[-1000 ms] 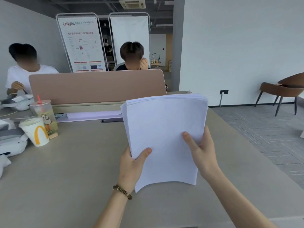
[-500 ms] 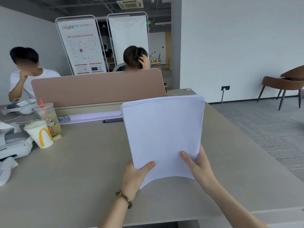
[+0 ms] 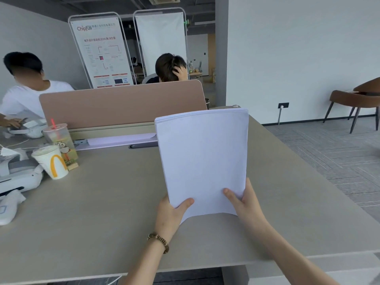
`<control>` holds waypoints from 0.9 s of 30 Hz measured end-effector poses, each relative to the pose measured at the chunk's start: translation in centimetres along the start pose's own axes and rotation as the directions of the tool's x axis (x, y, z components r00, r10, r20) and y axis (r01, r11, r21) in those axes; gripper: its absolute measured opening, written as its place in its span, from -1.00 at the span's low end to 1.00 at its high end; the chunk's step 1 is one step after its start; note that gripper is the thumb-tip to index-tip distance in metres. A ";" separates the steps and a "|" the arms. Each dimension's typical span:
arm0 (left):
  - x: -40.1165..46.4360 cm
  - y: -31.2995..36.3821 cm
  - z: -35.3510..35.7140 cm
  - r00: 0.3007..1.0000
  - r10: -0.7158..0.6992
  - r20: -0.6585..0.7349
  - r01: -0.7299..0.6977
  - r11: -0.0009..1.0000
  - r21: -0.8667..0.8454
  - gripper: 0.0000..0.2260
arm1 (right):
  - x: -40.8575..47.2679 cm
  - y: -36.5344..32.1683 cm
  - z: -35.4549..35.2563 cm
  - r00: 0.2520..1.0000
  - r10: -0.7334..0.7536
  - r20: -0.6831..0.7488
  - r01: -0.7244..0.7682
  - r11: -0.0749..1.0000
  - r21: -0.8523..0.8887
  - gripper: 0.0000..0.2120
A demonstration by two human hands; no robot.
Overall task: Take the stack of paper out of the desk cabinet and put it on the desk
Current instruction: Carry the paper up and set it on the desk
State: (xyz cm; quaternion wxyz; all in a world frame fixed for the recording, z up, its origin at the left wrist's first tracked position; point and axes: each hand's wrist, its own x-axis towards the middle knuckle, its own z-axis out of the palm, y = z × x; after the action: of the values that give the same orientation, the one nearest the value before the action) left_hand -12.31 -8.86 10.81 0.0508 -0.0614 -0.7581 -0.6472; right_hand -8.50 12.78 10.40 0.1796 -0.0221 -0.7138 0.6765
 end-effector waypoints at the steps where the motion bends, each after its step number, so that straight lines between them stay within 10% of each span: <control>1: -0.1 -0.1 0.0 1.000 -0.004 -0.002 0.004 1.000 -0.002 -0.79 | 0.0 0.1 0.1 1.000 0.003 -0.007 -0.003 1.000 -0.002 -0.65; 27: 0.5 4.2 11.3 0.962 -0.071 0.265 0.088 0.995 -0.053 -0.68 | 2.2 -3.1 -13.4 0.978 0.153 -0.142 -0.179 0.964 -0.197 -0.47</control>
State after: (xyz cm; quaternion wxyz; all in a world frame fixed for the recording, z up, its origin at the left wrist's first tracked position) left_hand -12.09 2.98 13.16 -0.0780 -0.1178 -0.7389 -0.6589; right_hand -6.04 25.97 14.14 0.1635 -0.1431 -0.7638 0.6078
